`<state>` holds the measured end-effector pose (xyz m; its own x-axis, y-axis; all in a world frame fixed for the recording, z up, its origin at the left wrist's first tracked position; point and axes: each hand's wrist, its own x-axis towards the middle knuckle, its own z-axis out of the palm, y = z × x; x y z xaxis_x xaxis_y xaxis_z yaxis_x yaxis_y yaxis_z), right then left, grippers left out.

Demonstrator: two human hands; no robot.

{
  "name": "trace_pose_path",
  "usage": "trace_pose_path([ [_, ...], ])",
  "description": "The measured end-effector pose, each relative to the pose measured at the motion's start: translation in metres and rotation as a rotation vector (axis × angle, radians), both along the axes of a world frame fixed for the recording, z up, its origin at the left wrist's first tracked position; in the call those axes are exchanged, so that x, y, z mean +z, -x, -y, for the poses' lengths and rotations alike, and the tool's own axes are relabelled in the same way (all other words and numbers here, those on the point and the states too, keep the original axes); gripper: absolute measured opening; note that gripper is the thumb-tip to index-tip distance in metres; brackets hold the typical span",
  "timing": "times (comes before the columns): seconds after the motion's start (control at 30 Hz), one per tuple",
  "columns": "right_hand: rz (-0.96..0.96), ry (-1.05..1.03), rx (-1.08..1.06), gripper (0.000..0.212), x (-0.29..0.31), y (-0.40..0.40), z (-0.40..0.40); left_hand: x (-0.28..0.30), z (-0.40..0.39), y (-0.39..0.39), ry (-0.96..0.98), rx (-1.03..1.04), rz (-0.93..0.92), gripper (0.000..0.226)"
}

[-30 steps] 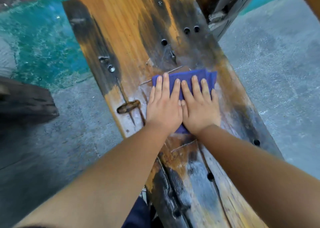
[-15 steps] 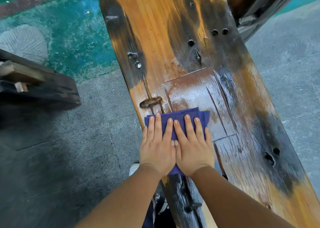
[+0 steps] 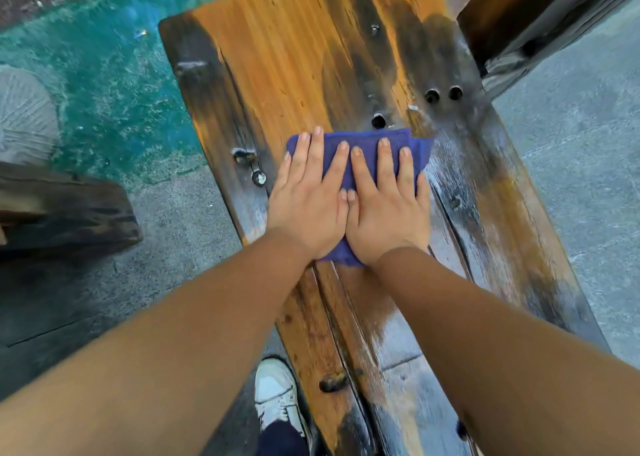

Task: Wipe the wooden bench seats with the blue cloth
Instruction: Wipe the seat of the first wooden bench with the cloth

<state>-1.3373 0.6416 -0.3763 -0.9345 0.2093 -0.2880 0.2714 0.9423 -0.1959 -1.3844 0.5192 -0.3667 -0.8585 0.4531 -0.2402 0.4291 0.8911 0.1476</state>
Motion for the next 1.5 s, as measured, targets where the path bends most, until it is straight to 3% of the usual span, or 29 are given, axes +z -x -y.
trace_pose_path([
  [0.4, -0.054, -0.028, -0.055, 0.059, -0.005, 0.139, -0.039, -0.005, -0.042, 0.140, -0.034, -0.015, -0.029, 0.061],
  [0.93, -0.080, -0.063, -0.048, 0.059, -0.005, 0.248, -0.072, -0.008, -0.075, 0.246, -0.074, 0.021, -0.054, 0.059],
  [1.5, -0.035, -0.119, 0.104, 0.062, 0.004, 0.308, -0.091, -0.016, -0.088, 0.290, -0.104, 0.124, -0.030, 0.059],
])
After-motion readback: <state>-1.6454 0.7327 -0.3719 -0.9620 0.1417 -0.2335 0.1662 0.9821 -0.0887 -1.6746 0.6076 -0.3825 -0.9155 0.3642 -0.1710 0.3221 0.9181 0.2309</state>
